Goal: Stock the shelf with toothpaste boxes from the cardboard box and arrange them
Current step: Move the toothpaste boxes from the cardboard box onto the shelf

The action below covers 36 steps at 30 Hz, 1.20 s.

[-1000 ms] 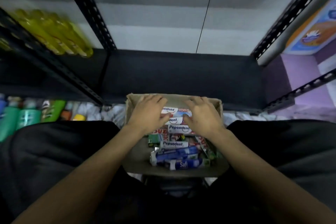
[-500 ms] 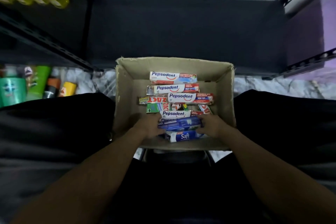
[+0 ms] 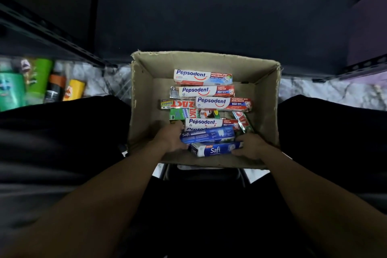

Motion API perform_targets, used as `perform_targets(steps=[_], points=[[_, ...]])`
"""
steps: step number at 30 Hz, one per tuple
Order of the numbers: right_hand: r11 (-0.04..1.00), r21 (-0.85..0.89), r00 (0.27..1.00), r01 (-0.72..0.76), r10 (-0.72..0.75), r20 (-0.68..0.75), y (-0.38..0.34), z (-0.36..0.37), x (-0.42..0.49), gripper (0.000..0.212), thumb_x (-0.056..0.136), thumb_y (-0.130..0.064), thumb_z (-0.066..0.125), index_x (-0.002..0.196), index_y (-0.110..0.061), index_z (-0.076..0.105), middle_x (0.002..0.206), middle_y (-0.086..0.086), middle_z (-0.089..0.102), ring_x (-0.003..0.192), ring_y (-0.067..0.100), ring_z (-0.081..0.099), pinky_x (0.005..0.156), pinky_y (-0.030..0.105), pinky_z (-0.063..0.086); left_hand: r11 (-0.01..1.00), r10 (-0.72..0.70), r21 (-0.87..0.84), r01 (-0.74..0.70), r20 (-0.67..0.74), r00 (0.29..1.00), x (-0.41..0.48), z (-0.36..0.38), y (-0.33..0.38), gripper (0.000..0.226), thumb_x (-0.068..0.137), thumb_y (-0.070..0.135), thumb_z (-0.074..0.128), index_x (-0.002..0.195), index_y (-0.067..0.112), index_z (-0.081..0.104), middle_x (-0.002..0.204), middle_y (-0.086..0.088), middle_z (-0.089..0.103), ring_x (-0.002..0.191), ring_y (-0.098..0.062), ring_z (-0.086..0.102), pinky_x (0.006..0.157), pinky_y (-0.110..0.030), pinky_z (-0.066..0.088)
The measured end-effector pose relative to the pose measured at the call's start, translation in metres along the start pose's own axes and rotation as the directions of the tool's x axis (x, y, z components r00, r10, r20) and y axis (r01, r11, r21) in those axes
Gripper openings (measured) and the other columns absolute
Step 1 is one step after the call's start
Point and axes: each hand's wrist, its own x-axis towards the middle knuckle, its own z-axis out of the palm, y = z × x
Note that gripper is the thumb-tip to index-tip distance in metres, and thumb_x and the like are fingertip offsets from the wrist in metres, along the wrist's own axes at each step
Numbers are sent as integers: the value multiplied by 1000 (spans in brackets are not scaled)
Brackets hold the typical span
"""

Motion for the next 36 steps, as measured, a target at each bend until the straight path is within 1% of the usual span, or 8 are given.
perform_targets(steps=[4,8,14,20,28,31,33,36], points=[[1000,30,999,4,-3,-32,0,2,1,53,83,-39,75,126,-9,65,134,8,59,119,24,56,102,28,45,999,-29,-42,31,39,999,1,-3,-4,70,68,31,85,130,11,60,121,-6,67,98,-17,67,87,-30,55],[999,43,999,1,1,-36,3,1,3,52,81,-39,77,125,-13,64,141,6,50,124,25,52,106,31,43,988,-66,-133,76,82,994,-1,-8,-5,51,63,28,86,109,16,69,104,0,72,80,-13,71,82,-34,59],[976,219,999,-21,15,29,11,3,9,40,76,-37,82,106,-19,61,135,1,50,118,21,52,101,33,45,943,-82,-310,121,137,987,-8,-8,-8,48,59,24,83,100,18,58,98,-1,74,69,-15,70,74,-34,58],[965,262,997,17,-36,69,10,3,11,70,67,-42,87,128,-17,64,139,-2,56,125,21,52,110,38,41,858,-94,-489,155,148,985,-12,-30,-15,58,63,6,90,111,16,58,120,-2,61,104,-27,67,82,-41,59],[926,373,986,56,-110,125,2,1,3,36,70,-35,87,93,-21,64,120,-1,63,112,22,59,99,42,49,657,-21,-740,144,173,985,-25,-39,-3,39,78,2,79,108,23,66,122,-11,66,99,-25,71,85,-41,59],[879,465,983,111,-167,80,-5,0,-4,26,80,-9,79,97,-14,60,125,8,62,118,27,58,99,42,50,646,12,-758,93,132,991,-31,-43,8,34,81,4,77,109,21,66,123,-9,62,96,-24,72,75,-36,61],[881,448,980,148,-191,53,-12,-6,-11,29,83,-12,77,109,-12,65,127,7,63,118,25,59,101,38,48,645,28,-762,56,98,995,-37,-49,18,31,85,7,74,113,17,64,121,-8,64,99,-26,71,74,-37,62],[873,453,979,180,-205,8,-21,-18,-24,32,87,-12,72,118,-6,66,121,8,66,100,16,63,79,20,54,673,65,-740,-14,41,997,-44,-60,27,25,86,10,74,107,19,66,120,-3,65,93,-20,73,73,-35,62]])
